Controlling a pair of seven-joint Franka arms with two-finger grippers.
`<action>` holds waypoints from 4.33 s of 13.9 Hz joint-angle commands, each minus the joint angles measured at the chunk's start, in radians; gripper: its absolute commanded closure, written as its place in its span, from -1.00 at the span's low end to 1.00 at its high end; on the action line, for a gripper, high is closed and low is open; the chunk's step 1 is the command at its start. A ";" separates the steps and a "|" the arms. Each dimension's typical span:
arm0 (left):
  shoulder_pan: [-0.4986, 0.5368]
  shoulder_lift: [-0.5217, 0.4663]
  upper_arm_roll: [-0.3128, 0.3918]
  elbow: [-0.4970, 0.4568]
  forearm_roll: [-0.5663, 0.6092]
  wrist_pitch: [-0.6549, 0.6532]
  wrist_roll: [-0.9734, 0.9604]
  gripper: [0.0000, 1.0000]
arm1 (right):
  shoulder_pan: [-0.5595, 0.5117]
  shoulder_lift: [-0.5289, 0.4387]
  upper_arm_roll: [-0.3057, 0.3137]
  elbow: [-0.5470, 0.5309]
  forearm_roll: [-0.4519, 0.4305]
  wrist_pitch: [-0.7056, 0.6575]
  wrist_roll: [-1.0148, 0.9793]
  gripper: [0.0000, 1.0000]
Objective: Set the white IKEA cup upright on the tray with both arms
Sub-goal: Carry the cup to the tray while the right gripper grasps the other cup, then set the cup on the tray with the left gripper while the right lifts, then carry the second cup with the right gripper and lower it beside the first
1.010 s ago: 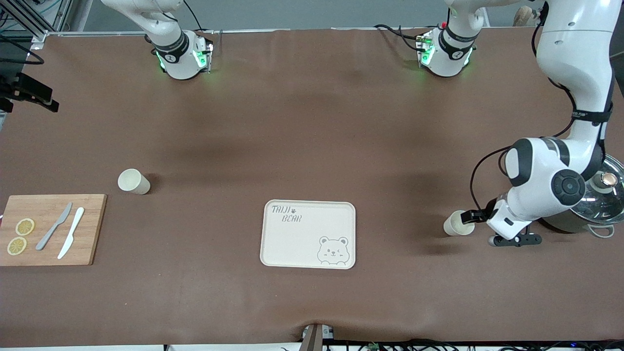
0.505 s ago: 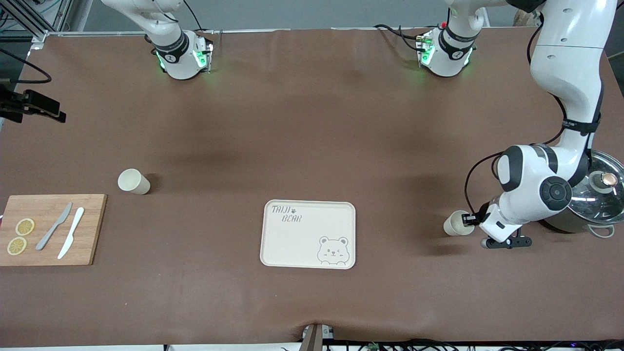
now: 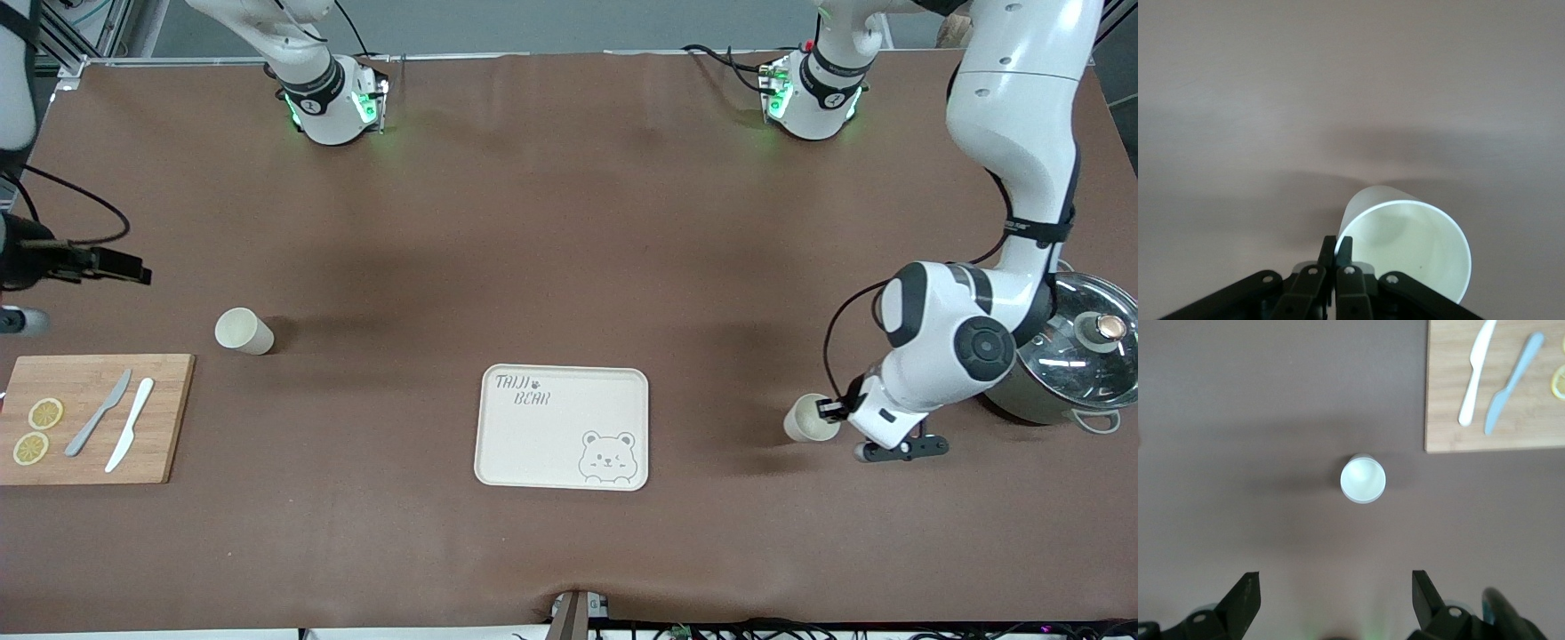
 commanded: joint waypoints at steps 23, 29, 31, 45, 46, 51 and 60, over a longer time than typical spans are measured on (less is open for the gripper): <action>-0.442 0.267 0.015 0.372 -0.007 -0.041 -0.698 -0.30 | -0.134 0.126 0.009 -0.595 0.008 0.799 -0.107 1.00; -0.416 0.152 0.056 0.378 -0.002 -0.094 -0.697 -1.00 | -0.094 0.113 0.018 -0.433 0.014 0.559 -0.121 1.00; -0.408 0.091 0.093 0.379 -0.004 -0.168 -0.668 -1.00 | -0.035 0.117 0.018 -0.312 0.021 0.429 -0.099 1.00; -0.046 -0.210 0.164 0.372 0.021 -0.489 0.040 -1.00 | 0.484 0.407 0.017 0.125 0.143 0.437 0.859 1.00; -0.017 -0.227 0.162 0.372 0.021 -0.504 0.069 -1.00 | 0.522 0.442 0.017 0.165 0.141 0.438 0.911 1.00; 0.060 -0.308 0.161 0.372 0.013 -0.620 0.235 -1.00 | 0.627 0.565 0.015 0.299 0.153 0.441 1.008 1.00; 0.055 -0.556 0.105 0.191 -0.023 -0.836 0.222 -1.00 | 0.607 0.617 0.012 0.296 0.152 0.518 0.997 1.00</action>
